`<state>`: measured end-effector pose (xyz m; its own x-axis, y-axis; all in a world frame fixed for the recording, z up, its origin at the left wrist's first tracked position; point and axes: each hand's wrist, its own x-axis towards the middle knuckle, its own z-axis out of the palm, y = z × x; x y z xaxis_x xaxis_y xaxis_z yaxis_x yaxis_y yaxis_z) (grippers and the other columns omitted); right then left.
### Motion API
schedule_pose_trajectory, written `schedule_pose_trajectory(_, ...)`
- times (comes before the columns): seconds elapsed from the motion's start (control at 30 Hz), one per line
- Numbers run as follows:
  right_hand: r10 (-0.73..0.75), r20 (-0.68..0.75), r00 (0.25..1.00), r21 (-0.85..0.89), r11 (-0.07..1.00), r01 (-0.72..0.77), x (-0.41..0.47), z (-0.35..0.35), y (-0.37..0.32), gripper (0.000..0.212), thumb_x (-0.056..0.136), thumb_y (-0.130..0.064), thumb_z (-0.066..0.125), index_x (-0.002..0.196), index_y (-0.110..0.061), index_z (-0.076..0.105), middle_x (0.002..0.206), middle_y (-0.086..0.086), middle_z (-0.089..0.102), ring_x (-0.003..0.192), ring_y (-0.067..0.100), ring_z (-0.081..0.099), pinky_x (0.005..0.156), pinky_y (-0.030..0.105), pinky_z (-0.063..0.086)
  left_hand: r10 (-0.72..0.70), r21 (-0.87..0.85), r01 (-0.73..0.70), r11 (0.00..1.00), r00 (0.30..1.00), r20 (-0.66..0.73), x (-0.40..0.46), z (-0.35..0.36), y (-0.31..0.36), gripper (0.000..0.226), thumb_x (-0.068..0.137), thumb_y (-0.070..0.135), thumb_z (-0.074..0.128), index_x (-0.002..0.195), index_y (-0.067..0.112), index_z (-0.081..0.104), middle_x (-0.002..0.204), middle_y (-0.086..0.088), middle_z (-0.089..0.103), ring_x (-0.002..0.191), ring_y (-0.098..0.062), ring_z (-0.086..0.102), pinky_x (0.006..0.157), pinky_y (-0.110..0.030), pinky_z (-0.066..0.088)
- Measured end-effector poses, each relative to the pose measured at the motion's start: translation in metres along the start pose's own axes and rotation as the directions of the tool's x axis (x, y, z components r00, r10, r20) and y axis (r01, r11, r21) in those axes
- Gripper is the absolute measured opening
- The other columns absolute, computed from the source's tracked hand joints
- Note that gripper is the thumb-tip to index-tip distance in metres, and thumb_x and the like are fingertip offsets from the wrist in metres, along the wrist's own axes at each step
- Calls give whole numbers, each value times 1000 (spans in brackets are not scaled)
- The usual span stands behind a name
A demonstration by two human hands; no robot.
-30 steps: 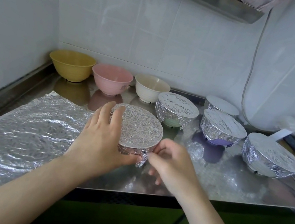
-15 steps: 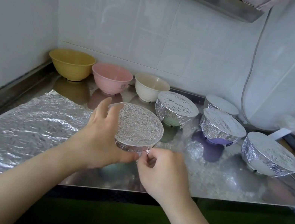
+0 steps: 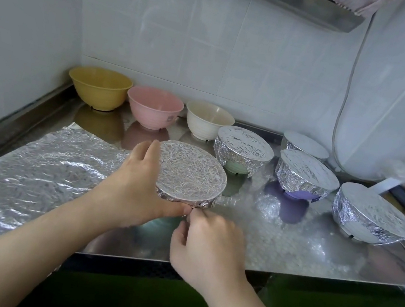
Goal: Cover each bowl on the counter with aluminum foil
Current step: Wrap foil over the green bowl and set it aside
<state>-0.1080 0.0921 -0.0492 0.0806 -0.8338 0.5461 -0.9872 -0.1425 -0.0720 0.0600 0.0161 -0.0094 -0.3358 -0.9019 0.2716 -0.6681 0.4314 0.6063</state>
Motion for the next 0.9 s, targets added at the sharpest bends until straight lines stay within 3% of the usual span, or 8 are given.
schedule_pose_trajectory(0.13, -83, 46, 996, 64, 995, 80, -1, -2, 11, 21, 74, -22, 52, 70, -21, 72, 64, -7, 63, 61, 19, 61, 47, 26, 39, -12, -10, 12, 1000, 1000, 2, -1, -2, 2, 125, 59, 65, 91, 153, 16, 26, 153, 0, 30, 142, -18, 36, 110, -26, 32)
schedule_pose_trajectory(0.23, 146, -121, 982, 212, 970, -118, 6, -10, 26, 19, 76, -17, 46, 58, -14, 55, 51, -1, 48, 48, 23, 47, 41, 34, 34, -37, -33, 37, 999, 999, 11, -3, -3, 3, 130, 59, 62, 93, 156, 17, 21, 155, 0, 25, 144, -18, 34, 110, -22, 28)
schedule_pose_trajectory(0.3, 327, -182, 927, 396, 888, -236, 19, -16, 35, 20, 83, -12, 50, 65, -17, 59, 58, -4, 56, 57, 18, 55, 53, 37, 45, -57, -50, 58, 997, 998, 26, -3, -3, 3, 133, 59, 61, 93, 158, 17, 16, 157, 1, 22, 145, -17, 31, 109, -20, 25)
schedule_pose_trajectory(0.43, 564, 47, 824, 814, 457, -359, 65, -16, 40, 16, 87, -25, 61, 98, -23, 71, 98, -11, 72, 98, 5, 66, 87, 27, 48, -86, -100, 91, 991, 995, 50, -4, -3, 6, 150, 53, 69, 92, 163, 17, 4, 164, 4, 13, 151, -16, 23, 114, -21, 22)
schedule_pose_trajectory(0.53, 564, 285, 775, 863, 200, -463, 94, 0, 41, 28, 80, -42, 59, 92, -19, 70, 103, 3, 74, 107, 23, 67, 103, 44, 48, -122, -152, 126, 980, 992, 34, -3, 0, 6, 159, 40, 88, 83, 163, 18, 10, 165, 3, 18, 151, -16, 25, 123, -32, 27)
schedule_pose_trajectory(0.63, 551, 345, 760, 859, 140, -492, 101, 15, 33, 44, 75, -54, 60, 98, -19, 74, 107, 4, 77, 108, 26, 70, 108, 57, 49, -138, -228, 126, 966, 990, -38, -2, 7, 9, 154, 39, 97, 73, 159, 16, 21, 162, 0, 23, 151, -16, 26, 119, -28, 28)
schedule_pose_trajectory(0.77, 580, 380, 721, 881, 11, -473, 94, 27, 24, 70, 66, -60, 59, 123, -21, 74, 128, 3, 74, 123, 25, 68, 114, 55, 47, -150, -260, 132, 957, 987, -52, -6, 13, 14, 159, 44, 88, 72, 165, 11, 3, 169, -2, 8, 155, -13, 13, 114, -20, 17)
schedule_pose_trajectory(0.9, 596, 359, 719, 863, 82, -499, 81, 11, 15, 31, 79, -50, 56, 99, -33, 73, 115, 2, 73, 113, 25, 68, 107, 50, 50, -151, -278, 161, 947, 987, 56, -1, 3, 7, 157, 46, 81, 80, 165, 15, 2, 167, 3, 8, 154, -16, 18, 117, -24, 21)
